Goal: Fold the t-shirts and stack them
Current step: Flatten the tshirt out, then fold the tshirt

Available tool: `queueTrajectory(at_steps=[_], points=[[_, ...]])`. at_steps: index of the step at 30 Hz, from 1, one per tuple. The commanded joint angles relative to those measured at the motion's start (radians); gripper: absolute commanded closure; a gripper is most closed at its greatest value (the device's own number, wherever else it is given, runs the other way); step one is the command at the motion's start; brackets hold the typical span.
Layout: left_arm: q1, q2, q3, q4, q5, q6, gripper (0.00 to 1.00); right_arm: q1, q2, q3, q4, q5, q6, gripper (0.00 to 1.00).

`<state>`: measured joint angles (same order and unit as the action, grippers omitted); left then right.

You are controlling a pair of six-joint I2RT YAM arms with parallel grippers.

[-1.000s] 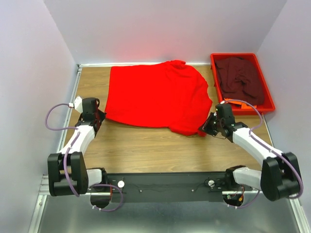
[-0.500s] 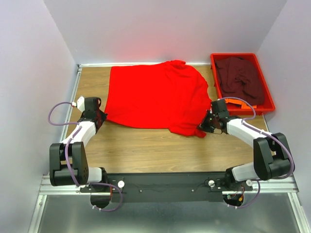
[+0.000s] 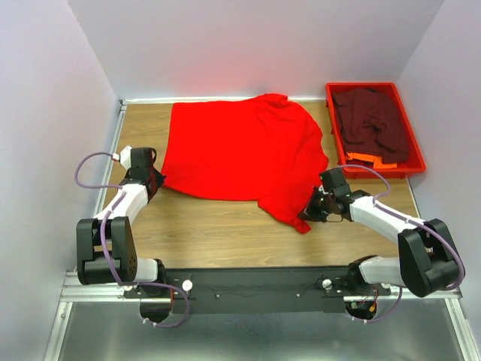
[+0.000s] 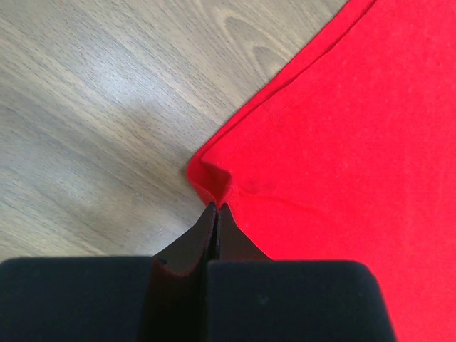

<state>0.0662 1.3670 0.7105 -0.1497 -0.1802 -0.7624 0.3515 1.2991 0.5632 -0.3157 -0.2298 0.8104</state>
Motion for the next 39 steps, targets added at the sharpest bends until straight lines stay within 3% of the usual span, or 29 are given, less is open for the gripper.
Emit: queueTrajectory(at_steps=[1,8,18,30,39], points=[[0.009,0.0,0.033,-0.028,-0.036,0.037,1.0,0.004,-0.009,0.01,-0.057,0.017,-0.002,0.99],[0.009,0.04,0.063,-0.024,-0.008,0.034,1.0,0.004,0.055,0.174,-0.085,0.139,-0.074,0.99],[-0.016,0.168,0.184,-0.008,0.025,-0.002,1.0,-0.003,0.267,0.432,-0.063,0.256,-0.114,0.99],[-0.026,0.29,0.345,-0.028,0.015,-0.008,1.0,-0.04,0.388,0.575,-0.02,0.303,-0.126,0.99],[-0.026,0.342,0.38,-0.03,0.012,-0.015,1.0,-0.062,0.451,0.65,-0.005,0.316,-0.137,0.99]])
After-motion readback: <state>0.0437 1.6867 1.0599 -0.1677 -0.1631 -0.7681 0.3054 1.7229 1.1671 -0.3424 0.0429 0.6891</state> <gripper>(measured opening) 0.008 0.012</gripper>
